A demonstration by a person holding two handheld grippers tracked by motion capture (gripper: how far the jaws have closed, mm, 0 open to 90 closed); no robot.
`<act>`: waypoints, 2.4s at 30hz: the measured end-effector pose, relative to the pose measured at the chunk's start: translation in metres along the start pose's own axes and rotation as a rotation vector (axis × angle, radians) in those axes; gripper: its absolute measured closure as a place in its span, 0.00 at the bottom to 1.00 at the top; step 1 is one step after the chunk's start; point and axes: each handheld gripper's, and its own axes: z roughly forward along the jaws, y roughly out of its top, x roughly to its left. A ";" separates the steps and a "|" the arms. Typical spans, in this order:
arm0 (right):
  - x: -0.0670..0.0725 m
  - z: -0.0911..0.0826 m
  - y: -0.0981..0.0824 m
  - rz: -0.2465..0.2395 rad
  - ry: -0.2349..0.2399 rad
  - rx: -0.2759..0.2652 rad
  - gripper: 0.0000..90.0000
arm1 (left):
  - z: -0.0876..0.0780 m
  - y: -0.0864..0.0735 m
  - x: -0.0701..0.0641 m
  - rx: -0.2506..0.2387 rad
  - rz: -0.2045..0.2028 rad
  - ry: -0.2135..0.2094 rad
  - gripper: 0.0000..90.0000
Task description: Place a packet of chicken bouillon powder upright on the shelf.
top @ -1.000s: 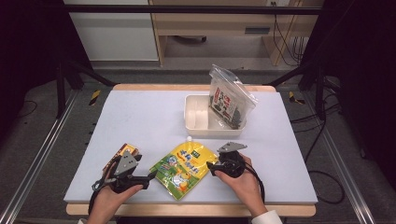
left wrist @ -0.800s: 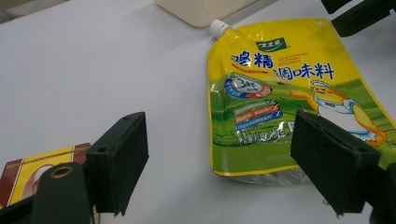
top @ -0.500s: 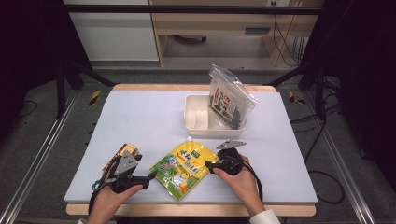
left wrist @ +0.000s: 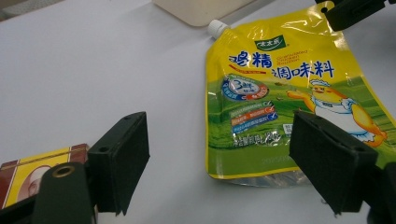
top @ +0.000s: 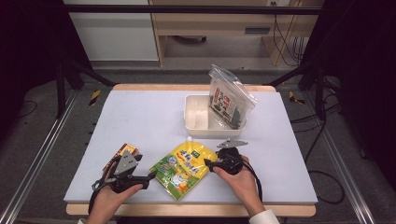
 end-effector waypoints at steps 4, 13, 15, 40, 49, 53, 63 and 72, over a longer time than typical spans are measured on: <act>0.004 -0.002 0.002 -0.030 -0.014 -0.018 0.52 | 0.000 0.000 0.000 0.004 0.002 -0.001 0.23; 0.008 -0.007 0.007 0.031 0.040 -0.080 0.61 | 0.000 0.000 0.000 0.002 0.002 0.002 0.23; 0.010 -0.005 0.007 0.034 0.050 -0.074 0.65 | 0.001 0.000 0.000 0.003 0.004 0.000 0.23; 0.008 0.001 0.012 0.021 0.079 -0.068 1.00 | -0.003 0.000 0.004 -0.004 0.013 0.007 0.23; 0.005 -0.017 0.019 0.000 0.092 -0.114 1.00 | -0.004 -0.001 0.006 0.001 0.012 0.010 0.24; -0.003 -0.024 0.027 -0.020 0.085 -0.104 1.00 | -0.005 -0.001 0.008 0.003 0.017 0.014 0.24; -0.009 -0.052 0.064 -0.125 0.099 -0.106 1.00 | -0.008 -0.001 0.009 -0.006 0.022 0.011 0.24; 0.003 -0.071 0.102 -0.267 0.136 -0.090 1.00 | -0.012 0.014 0.016 -0.015 0.057 -0.009 0.24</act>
